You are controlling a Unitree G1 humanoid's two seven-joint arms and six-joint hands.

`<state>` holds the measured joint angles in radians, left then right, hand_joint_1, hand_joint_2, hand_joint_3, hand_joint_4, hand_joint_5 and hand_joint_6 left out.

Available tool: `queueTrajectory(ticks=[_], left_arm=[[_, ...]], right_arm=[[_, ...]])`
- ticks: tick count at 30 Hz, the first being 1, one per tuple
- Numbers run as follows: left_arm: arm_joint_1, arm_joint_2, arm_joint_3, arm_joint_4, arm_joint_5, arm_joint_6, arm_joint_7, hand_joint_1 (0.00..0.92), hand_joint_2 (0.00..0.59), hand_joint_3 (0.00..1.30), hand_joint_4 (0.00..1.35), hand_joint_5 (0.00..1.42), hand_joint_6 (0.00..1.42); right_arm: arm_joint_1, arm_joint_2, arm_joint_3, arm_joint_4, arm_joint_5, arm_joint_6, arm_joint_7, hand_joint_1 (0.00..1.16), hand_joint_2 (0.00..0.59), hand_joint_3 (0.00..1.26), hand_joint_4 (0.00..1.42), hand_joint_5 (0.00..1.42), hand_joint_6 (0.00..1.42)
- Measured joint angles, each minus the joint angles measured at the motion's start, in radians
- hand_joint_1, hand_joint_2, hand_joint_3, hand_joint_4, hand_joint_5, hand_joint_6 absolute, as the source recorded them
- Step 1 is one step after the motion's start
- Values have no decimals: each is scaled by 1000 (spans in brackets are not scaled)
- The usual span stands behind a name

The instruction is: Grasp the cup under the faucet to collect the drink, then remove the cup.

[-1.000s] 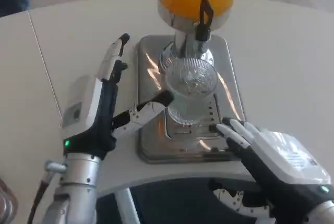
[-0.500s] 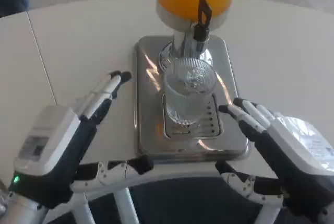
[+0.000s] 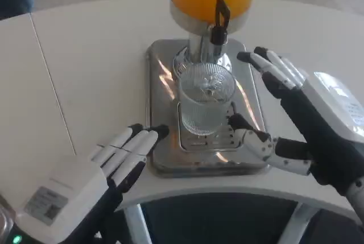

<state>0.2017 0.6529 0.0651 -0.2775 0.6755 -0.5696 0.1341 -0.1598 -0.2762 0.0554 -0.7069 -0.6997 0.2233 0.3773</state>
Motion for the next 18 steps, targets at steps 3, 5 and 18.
queueTrajectory(ticks=[3,5,18], left_arm=[[26,-2,2,-21,3,2,-16,36,104,0,0,15,117],[35,-4,4,-29,4,5,-23,34,104,0,0,12,116],[80,-24,26,-74,36,33,-42,28,105,0,0,5,115]], right_arm=[[-48,10,0,0,7,16,-2,519,466,74,0,0,18],[-96,21,0,1,12,23,-7,507,478,74,0,0,18],[-159,42,-2,99,81,-93,-178,486,480,36,0,0,12]])
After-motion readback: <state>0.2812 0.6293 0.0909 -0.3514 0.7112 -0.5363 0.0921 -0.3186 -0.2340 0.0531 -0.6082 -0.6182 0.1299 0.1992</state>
